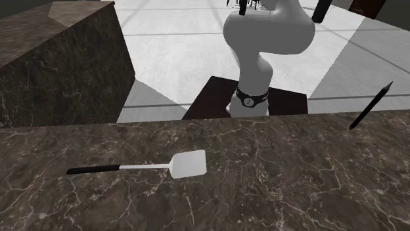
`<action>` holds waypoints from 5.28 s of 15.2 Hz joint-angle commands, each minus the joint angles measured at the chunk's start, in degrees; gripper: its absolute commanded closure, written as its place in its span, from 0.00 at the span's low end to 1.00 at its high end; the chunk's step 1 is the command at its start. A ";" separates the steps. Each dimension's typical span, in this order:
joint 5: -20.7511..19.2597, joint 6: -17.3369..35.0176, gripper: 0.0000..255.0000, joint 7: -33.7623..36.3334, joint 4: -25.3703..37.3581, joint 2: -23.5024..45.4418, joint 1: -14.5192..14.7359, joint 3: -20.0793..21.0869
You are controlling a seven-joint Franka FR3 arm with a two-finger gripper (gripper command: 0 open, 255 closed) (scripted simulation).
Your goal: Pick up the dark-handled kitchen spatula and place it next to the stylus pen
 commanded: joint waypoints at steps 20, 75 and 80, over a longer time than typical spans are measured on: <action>-1.41 33.41 0.00 37.57 -5.04 26.28 -18.64 1.34; -2.62 32.00 1.00 50.33 2.30 31.51 -24.67 -0.78; -2.49 28.04 1.00 50.11 5.18 30.43 -24.65 -0.82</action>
